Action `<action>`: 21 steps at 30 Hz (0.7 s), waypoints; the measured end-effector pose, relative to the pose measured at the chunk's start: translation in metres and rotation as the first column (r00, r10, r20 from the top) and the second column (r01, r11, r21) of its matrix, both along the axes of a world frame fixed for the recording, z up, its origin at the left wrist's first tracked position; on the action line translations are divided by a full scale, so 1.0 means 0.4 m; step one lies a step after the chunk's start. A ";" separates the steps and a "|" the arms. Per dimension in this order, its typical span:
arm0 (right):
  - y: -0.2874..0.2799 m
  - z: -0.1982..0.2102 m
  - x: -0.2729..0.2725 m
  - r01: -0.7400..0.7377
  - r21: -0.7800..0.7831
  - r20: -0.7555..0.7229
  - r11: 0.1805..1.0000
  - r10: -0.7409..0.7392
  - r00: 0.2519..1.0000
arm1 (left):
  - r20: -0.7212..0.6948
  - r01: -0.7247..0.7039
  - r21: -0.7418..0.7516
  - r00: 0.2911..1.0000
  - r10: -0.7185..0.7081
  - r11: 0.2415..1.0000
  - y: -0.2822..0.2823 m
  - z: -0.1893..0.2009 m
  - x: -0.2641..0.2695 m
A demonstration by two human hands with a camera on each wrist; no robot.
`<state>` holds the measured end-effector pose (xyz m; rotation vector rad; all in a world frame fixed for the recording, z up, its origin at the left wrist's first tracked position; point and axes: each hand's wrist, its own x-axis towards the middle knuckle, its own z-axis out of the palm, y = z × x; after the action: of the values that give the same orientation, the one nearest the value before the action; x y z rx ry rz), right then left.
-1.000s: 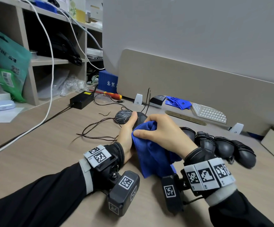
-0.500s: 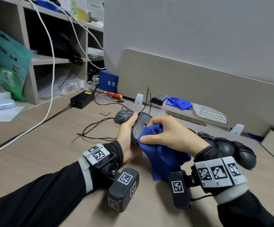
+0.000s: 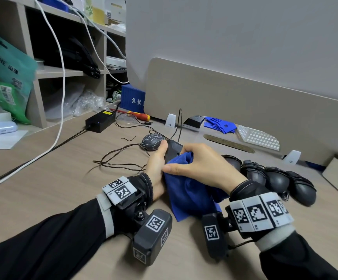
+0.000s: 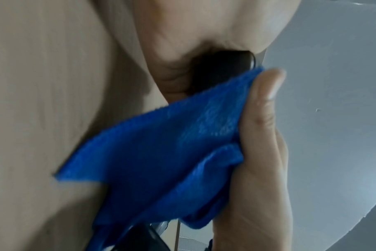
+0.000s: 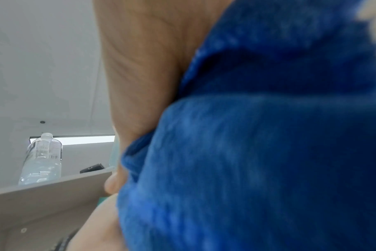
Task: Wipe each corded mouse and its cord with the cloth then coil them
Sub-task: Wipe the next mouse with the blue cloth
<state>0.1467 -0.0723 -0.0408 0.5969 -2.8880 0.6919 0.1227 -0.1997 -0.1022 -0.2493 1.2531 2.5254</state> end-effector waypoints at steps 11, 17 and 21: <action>0.013 0.030 0.020 -0.039 -0.021 0.081 0.999 0.040 0.996 | -0.055 -0.128 -0.028 0.990 0.126 0.991 0.014 0.007 0.008; 0.001 0.025 0.018 0.039 0.004 0.087 0.999 -0.039 0.995 | -0.081 -0.167 -0.049 0.983 0.163 0.985 0.029 0.014 0.022; 0.015 0.045 0.021 -0.057 0.033 0.144 0.998 0.052 0.988 | -0.095 -0.109 0.032 0.989 0.111 0.994 0.034 0.024 0.027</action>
<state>0.1549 -0.0662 -0.0227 0.6590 -3.0326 0.7182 0.1333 -0.1863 -0.0928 -0.1973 1.2724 2.6756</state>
